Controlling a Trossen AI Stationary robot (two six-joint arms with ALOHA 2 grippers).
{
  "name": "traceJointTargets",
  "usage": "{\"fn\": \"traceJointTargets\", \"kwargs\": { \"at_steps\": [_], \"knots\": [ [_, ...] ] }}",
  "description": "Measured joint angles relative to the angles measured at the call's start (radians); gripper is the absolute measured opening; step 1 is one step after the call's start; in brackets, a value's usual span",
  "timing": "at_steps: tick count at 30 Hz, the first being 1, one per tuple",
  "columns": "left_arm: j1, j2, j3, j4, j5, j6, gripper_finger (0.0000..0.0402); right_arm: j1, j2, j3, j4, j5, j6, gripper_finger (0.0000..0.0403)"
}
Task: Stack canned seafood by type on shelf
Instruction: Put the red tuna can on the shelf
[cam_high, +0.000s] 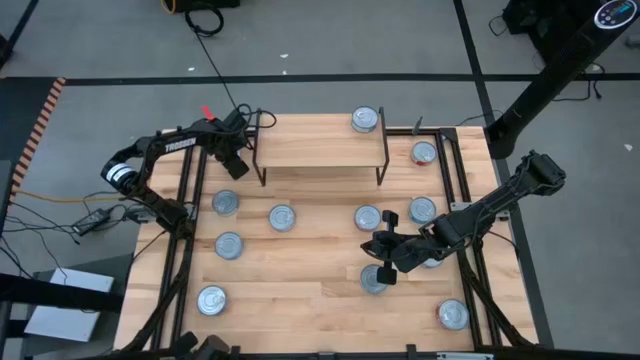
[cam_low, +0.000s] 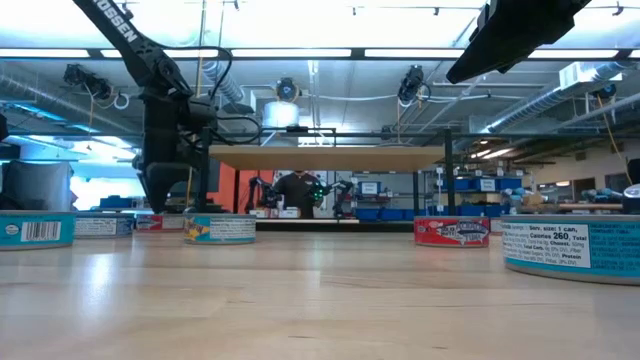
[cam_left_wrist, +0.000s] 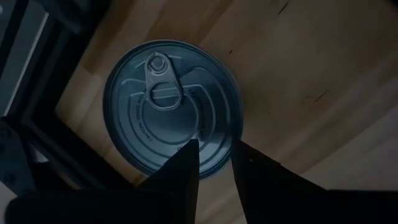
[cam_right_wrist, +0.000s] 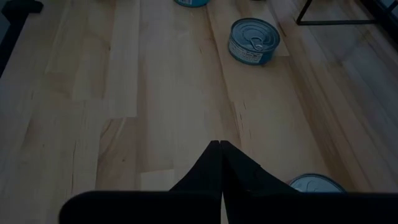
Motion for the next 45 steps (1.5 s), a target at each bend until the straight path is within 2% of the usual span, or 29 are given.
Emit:
{"fn": "traceJointTargets", "kwargs": {
  "at_steps": [18, 32, 45],
  "knots": [
    [-0.029, 0.001, -0.006, -0.025, -0.044, 0.110, 0.0101, -0.002, 0.000, 0.000, 0.000, 0.000, -0.015, 0.0007],
    [-0.039, 0.004, 0.042, -0.140, -0.029, 0.126, 0.0101, -0.017, 0.000, 0.000, 0.001, 0.000, -0.021, 0.0007],
    [-0.044, 0.002, -0.022, -0.032, -0.018, 0.175, 0.0101, -0.017, 0.000, 0.000, 0.003, 0.000, -0.026, 0.0007]
  ]
}}
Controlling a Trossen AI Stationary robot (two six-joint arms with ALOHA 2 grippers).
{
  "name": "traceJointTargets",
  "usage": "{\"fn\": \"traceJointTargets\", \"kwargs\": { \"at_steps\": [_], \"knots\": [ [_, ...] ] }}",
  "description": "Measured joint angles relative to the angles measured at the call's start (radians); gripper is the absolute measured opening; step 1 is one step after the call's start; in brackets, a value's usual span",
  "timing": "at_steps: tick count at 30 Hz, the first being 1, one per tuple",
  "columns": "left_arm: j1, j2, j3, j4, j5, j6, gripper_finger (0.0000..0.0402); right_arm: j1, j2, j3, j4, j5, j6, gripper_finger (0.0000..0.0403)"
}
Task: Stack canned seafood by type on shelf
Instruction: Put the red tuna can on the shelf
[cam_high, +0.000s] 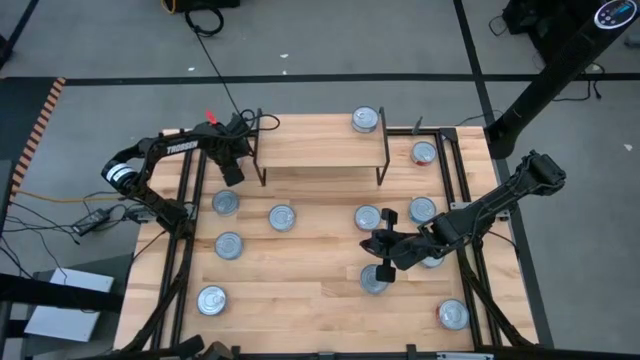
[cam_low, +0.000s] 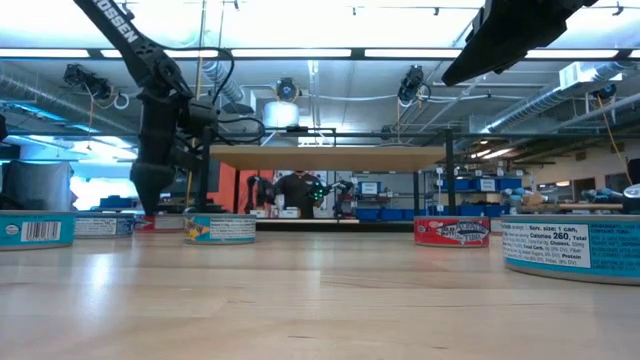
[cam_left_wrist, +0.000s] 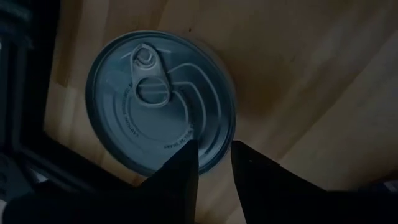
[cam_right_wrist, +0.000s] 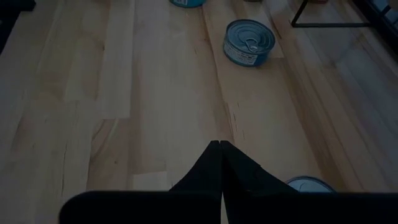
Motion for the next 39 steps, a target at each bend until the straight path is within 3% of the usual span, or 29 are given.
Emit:
{"fn": "traceJointTargets", "kwargs": {
  "at_steps": [5, 12, 24, 29, 39],
  "knots": [
    [0.000, -0.003, -0.025, 0.031, -0.002, 0.008, 0.0084, 0.000, 0.000, 0.000, 0.001, 0.000, 0.000, 0.0007],
    [-0.002, -0.002, -0.030, 0.030, -0.005, 0.004, 0.0008, 0.000, 0.000, 0.000, 0.001, 0.000, 0.000, 0.0007],
    [-0.002, 0.004, 0.086, -0.186, 0.003, -0.069, 0.0001, 0.000, 0.000, 0.000, 0.001, 0.000, 0.000, 0.0007],
    [-0.002, -0.002, 0.150, -0.275, -0.038, -0.123, 0.0001, 0.000, 0.000, 0.000, 0.001, 0.000, 0.000, 0.0007],
    [-0.002, -0.118, 0.256, -0.360, -0.070, -0.158, 0.0000, 0.000, 0.000, 0.000, 0.000, 0.000, 0.000, 0.0007]
  ]
}}
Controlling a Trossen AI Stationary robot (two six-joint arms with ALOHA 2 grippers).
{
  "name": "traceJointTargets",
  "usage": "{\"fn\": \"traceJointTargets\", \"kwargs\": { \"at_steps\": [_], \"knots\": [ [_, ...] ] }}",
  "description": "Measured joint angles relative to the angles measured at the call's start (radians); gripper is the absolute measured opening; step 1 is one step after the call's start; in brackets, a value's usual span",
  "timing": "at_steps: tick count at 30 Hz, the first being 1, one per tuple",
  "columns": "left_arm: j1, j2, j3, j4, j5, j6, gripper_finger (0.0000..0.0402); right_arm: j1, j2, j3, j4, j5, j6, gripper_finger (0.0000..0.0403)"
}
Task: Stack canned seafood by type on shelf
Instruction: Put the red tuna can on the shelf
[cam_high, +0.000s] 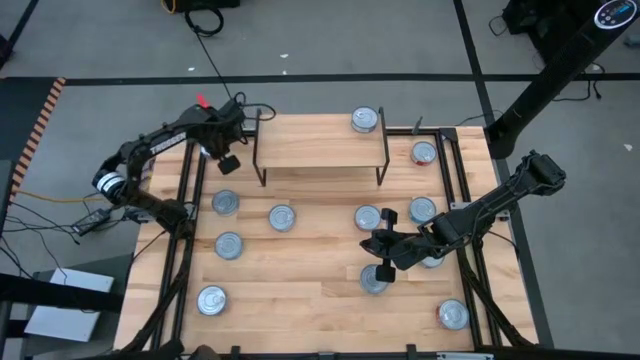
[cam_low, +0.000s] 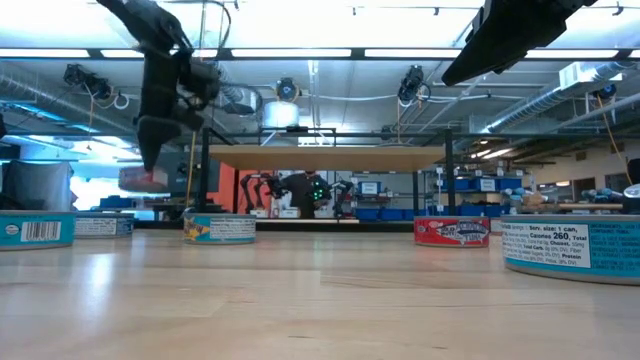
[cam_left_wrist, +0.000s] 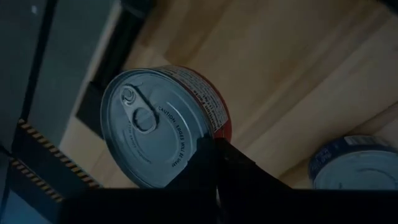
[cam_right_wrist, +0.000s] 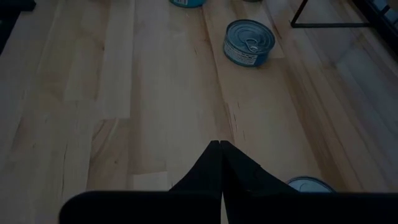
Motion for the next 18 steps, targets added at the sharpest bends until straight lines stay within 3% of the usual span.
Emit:
{"fn": "traceJointTargets", "kwargs": {
  "at_steps": [11, 18],
  "knots": [
    [-0.002, -0.117, 0.191, -0.116, -0.008, -0.020, 0.0000, 0.000, 0.000, 0.000, 0.004, 0.000, 0.000, 0.0007],
    [-0.067, -0.141, 0.315, -0.202, -0.008, -0.039, 0.0000, 0.000, 0.000, 0.000, 0.005, 0.000, 0.000, 0.0007]
  ]
}}
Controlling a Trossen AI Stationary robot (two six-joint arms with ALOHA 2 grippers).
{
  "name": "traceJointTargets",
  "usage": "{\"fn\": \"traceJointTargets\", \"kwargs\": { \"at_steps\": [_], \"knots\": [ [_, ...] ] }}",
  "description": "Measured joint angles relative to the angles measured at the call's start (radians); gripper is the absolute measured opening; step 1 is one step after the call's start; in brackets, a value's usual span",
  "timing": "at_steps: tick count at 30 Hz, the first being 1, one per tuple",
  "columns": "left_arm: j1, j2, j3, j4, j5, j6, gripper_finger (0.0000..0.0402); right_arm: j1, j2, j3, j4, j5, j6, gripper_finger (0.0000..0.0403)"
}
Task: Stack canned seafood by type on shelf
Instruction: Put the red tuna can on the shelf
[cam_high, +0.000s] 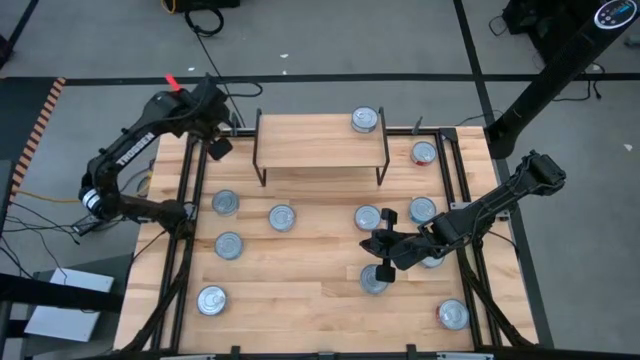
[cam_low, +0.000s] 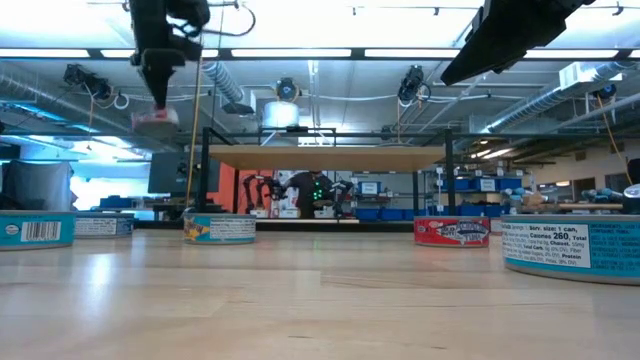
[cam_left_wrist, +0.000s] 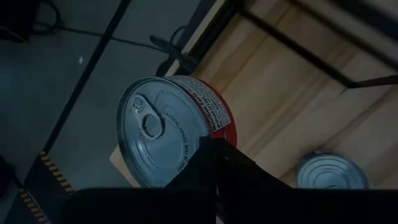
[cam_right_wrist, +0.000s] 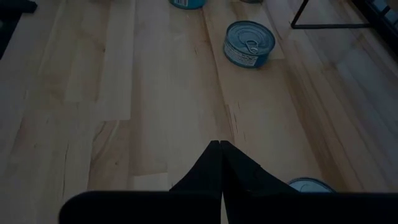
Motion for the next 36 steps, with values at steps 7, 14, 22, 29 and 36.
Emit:
{"fn": "traceJointTargets", "kwargs": {
  "at_steps": [7, 14, 22, 29, 36],
  "knots": [
    [-0.134, -0.001, 0.075, -0.015, -0.001, -0.042, 0.0000, 0.000, 0.000, 0.000, 0.001, 0.000, 0.000, 0.0007],
    [-0.245, 0.006, 0.121, 0.027, -0.016, -0.092, 0.0000, 0.000, 0.000, 0.000, 0.013, 0.000, 0.000, 0.0007],
    [-0.314, 0.029, 0.139, 0.026, -0.016, -0.116, 0.0000, 0.000, 0.000, 0.000, 0.019, -0.009, 0.000, 0.0007],
    [-0.354, -0.016, 0.102, 0.017, -0.067, -0.180, 0.0000, 0.000, 0.000, 0.000, 0.018, -0.030, 0.000, 0.0007],
    [-0.365, -0.240, -0.201, 0.267, -0.066, -0.224, 0.0000, 0.001, 0.000, 0.000, 0.014, -0.034, -0.006, 0.0007]
  ]
}}
